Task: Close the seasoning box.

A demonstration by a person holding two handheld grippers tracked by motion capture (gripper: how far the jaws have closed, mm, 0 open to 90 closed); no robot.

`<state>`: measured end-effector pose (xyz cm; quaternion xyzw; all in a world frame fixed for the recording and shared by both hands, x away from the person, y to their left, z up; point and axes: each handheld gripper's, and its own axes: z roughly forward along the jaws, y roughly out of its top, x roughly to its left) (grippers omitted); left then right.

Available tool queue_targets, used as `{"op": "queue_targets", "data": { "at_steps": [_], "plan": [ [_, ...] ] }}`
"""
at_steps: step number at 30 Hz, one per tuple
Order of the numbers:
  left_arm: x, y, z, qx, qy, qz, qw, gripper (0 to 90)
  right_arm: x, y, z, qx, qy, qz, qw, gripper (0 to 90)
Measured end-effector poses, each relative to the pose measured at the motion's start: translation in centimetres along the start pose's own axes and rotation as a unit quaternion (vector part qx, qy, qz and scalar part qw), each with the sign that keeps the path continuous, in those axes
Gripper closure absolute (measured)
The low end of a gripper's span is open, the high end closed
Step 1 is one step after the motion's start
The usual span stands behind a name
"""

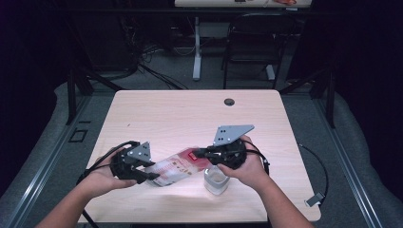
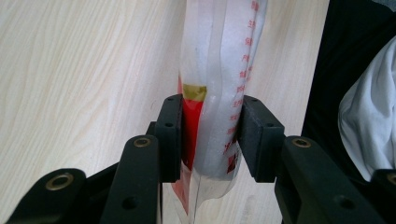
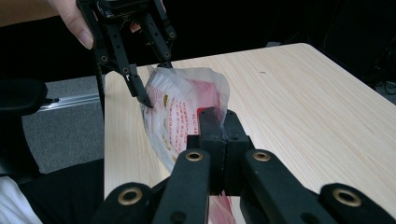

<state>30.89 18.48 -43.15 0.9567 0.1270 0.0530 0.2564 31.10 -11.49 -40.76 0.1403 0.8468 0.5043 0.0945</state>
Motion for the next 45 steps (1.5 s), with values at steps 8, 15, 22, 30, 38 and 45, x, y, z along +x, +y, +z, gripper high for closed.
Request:
{"op": "queue_targets", "data": {
  "at_steps": [8, 15, 22, 30, 38, 45],
  "plan": [
    [0.0, 0.2, -0.3, 0.005, 0.001, 0.000, 1.0000, 63.8, -0.1, -0.2, -0.1, -0.006, -0.001, 0.000, 1.0000, 90.0],
    [0.0, 0.7, -0.9, 0.013, 0.004, 0.002, 0.9999, 64.1, -0.1, -0.5, -0.2, -0.015, -0.004, 0.002, 0.9999, 90.0],
    [0.0, 1.3, -1.5, 0.019, 0.006, 0.007, 0.9998, 64.7, -0.3, -1.1, -0.6, -0.024, -0.004, 0.007, 0.9997, 90.0],
    [-0.1, 2.3, -1.9, 0.022, 0.005, 0.010, 0.9997, 66.0, -0.3, -1.7, -1.3, -0.034, -0.007, 0.010, 0.9994, 90.0],
    [-0.1, 2.9, -2.2, 0.024, 0.005, 0.016, 0.9996, 67.9, -0.2, -2.3, -1.8, -0.048, -0.007, 0.019, 0.9986, 90.0],
    [-0.2, 3.0, -2.4, 0.020, 0.007, 0.018, 0.9996, 69.6, -0.1, -2.8, -1.9, -0.059, -0.008, 0.025, 0.9979, 90.0]
  ]
}}
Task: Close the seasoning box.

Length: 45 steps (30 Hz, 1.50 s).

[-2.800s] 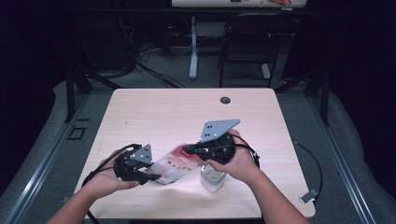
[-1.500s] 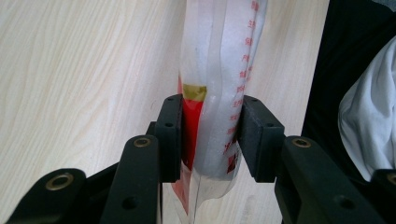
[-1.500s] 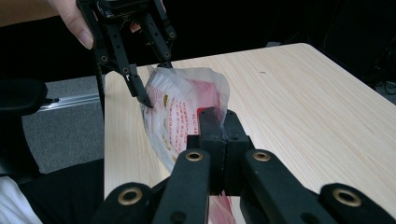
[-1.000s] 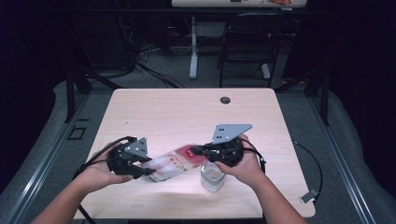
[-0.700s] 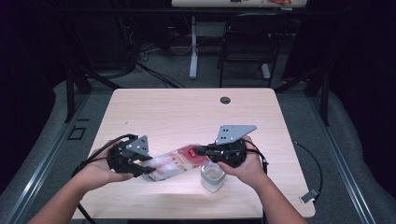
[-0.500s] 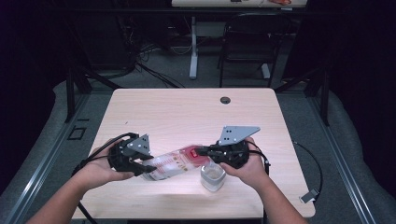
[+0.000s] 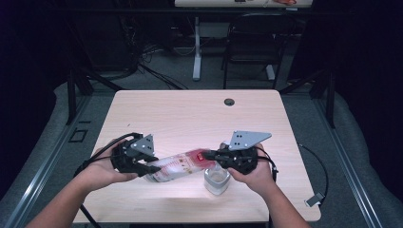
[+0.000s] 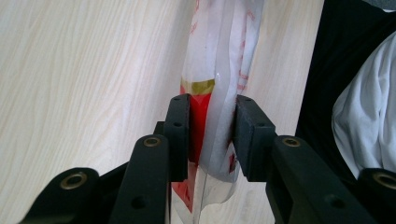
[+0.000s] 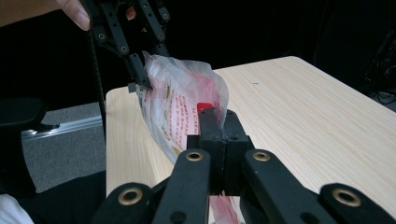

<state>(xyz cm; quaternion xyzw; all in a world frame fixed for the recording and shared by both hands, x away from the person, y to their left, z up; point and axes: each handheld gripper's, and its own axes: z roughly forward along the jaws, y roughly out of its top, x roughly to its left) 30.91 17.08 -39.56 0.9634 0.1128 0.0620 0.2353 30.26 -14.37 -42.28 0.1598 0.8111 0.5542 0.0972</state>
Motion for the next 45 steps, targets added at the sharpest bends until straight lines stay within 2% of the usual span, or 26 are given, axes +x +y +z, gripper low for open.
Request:
{"op": "queue_targets", "data": {
  "at_steps": [8, 23, 28, 36, 45],
  "plan": [
    [-0.1, 0.2, -0.1, 0.001, 0.000, 0.000, 1.0000, 71.2, 0.0, -0.1, 0.0, -0.003, -0.001, 0.001, 1.0000, 90.0],
    [0.2, 1.4, -1.0, 0.009, -0.002, 0.001, 1.0000, 72.6, -0.2, -0.5, -0.7, -0.017, -0.005, 0.011, 0.9998, 90.0],
    [0.3, 1.9, -1.2, 0.016, -0.006, 0.008, 0.9998, 73.1, -0.3, -0.8, -1.0, -0.025, -0.005, 0.016, 0.9996, 90.0],
    [0.2, 2.7, -1.3, 0.027, 0.000, 0.016, 0.9995, 73.5, -0.2, -1.3, -1.2, -0.030, -0.014, 0.013, 0.9994, 90.0],
    [0.2, 3.3, -1.6, 0.034, 0.005, 0.022, 0.9992, 75.1, -0.5, -1.8, -1.3, -0.039, -0.012, 0.017, 0.9990, 90.0]
  ]
}}
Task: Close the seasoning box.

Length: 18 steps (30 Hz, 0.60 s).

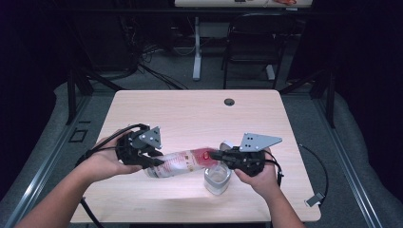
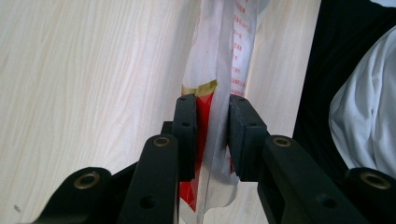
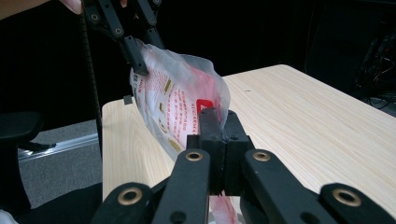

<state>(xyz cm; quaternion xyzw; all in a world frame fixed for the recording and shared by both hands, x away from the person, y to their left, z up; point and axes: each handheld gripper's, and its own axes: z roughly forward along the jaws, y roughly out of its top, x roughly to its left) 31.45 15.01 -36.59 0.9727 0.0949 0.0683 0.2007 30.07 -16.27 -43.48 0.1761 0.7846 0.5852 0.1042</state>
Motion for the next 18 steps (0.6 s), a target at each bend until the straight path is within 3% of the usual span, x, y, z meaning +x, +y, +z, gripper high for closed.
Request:
{"op": "queue_targets", "data": {
  "at_steps": [5, 18],
  "plan": [
    [0.01, 0.09, -0.03, 0.004, 0.000, 0.003, 1.0000, 77.4, 0.19, 0.16, 0.05, 0.005, -0.003, -0.008, 0.9999, 90.0],
    [-0.19, 0.50, -0.13, 0.002, 0.003, 0.009, 1.0000, 80.3, -0.17, -0.47, -0.15, -0.012, 0.004, 0.014, 0.9998, 90.0]
  ]
}}
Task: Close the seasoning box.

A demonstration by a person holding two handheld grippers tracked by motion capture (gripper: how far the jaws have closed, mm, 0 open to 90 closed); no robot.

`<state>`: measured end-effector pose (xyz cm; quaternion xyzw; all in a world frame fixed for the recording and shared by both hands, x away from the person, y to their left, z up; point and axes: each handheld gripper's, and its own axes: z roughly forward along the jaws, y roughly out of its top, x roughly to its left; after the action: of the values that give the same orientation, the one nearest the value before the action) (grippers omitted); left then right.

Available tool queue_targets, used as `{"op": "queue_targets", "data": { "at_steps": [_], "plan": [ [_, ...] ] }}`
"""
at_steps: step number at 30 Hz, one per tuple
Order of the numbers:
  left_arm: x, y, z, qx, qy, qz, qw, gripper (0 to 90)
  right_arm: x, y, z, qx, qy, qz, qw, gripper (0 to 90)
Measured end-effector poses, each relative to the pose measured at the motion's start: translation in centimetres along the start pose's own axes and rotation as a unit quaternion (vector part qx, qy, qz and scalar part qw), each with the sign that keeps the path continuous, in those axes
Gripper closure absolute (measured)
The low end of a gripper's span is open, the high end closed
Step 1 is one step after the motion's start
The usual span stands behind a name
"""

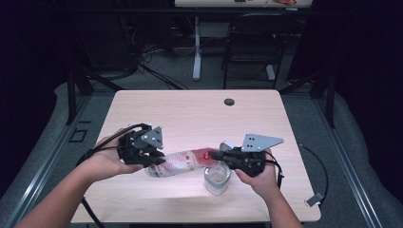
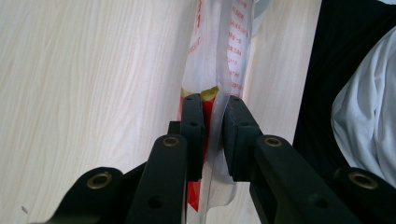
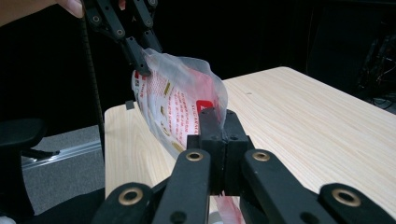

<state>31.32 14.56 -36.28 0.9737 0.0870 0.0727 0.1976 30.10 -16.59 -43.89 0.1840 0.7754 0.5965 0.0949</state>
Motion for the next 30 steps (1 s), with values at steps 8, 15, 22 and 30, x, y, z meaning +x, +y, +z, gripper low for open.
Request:
{"op": "queue_targets", "data": {
  "at_steps": [8, 15, 22, 30],
  "plan": [
    [0.1, 0.2, -0.4, 0.002, -0.001, 0.000, 1.0000, 80.8, 0.0, -0.1, -0.1, -0.003, 0.001, 0.002, 1.0000, 90.0],
    [0.2, 0.7, -0.8, 0.015, 0.000, 0.007, 0.9999, 81.0, 0.1, -0.1, -0.1, -0.001, 0.001, 0.000, 1.0000, 90.0],
    [0.2, 1.4, -1.2, 0.023, 0.004, 0.016, 0.9996, 81.3, 0.0, -0.2, -0.4, -0.006, 0.002, 0.003, 1.0000, 90.0],
    [0.2, 1.9, -1.3, 0.034, 0.006, 0.023, 0.9991, 81.7, -0.1, -0.4, -0.5, -0.003, 0.004, 0.007, 1.0000, 90.0]
  ]
}}
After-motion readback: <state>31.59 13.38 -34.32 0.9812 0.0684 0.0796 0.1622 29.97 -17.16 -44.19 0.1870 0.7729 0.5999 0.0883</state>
